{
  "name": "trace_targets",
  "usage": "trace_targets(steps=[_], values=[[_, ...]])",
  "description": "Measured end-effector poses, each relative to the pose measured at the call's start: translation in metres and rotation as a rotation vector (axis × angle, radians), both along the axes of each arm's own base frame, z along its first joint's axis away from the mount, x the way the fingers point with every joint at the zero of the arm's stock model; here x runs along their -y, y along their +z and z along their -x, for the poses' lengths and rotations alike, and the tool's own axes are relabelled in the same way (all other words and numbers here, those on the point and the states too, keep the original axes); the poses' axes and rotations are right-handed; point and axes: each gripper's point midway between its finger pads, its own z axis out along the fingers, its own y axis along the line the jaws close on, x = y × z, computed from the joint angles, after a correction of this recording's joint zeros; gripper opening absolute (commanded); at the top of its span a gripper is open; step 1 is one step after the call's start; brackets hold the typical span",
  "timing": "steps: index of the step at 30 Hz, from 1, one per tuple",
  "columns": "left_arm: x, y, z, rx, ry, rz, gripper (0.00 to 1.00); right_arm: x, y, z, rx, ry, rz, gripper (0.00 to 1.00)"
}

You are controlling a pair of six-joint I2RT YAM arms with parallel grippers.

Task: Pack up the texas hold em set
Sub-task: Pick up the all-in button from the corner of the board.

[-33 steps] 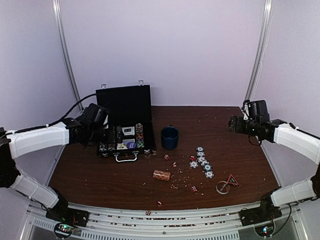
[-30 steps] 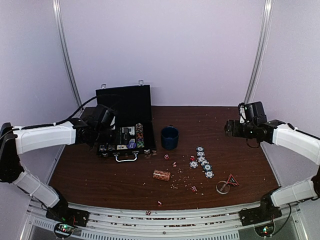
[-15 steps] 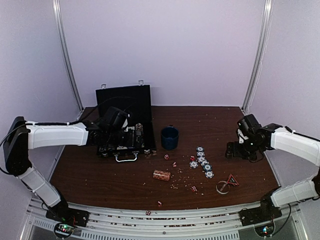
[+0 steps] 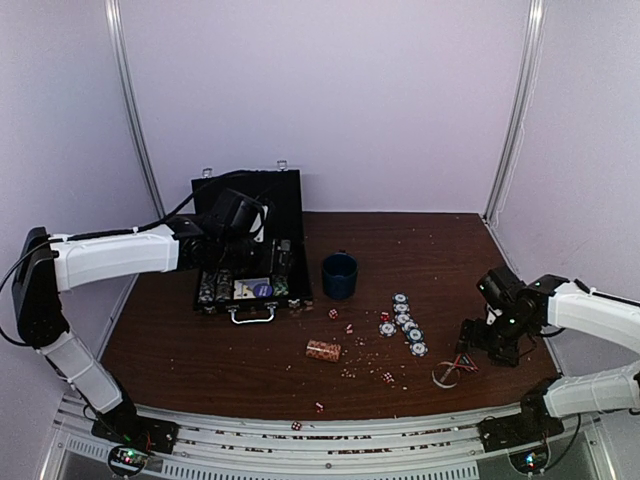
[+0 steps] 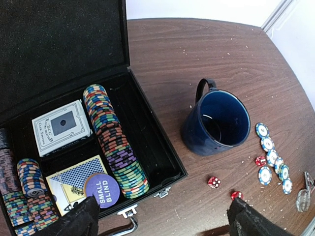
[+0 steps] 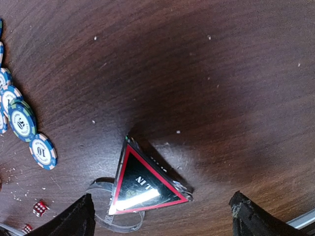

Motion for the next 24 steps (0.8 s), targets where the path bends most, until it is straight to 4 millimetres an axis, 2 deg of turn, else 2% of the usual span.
trace_targets(steps=[7, 15, 24], values=[[-0.004, -0.005, 0.002, -0.001, -0.019, -0.049, 0.96, -0.010, -0.011, 0.010, -0.028, -0.050, -0.038, 0.85], [-0.010, -0.017, -0.003, -0.004, -0.024, -0.098, 0.96, -0.017, -0.015, 0.008, -0.027, -0.071, -0.040, 0.76], [-0.013, -0.017, -0.006, 0.013, -0.042, -0.126, 0.97, -0.016, -0.023, 0.007, -0.036, -0.094, 0.003, 0.76]])
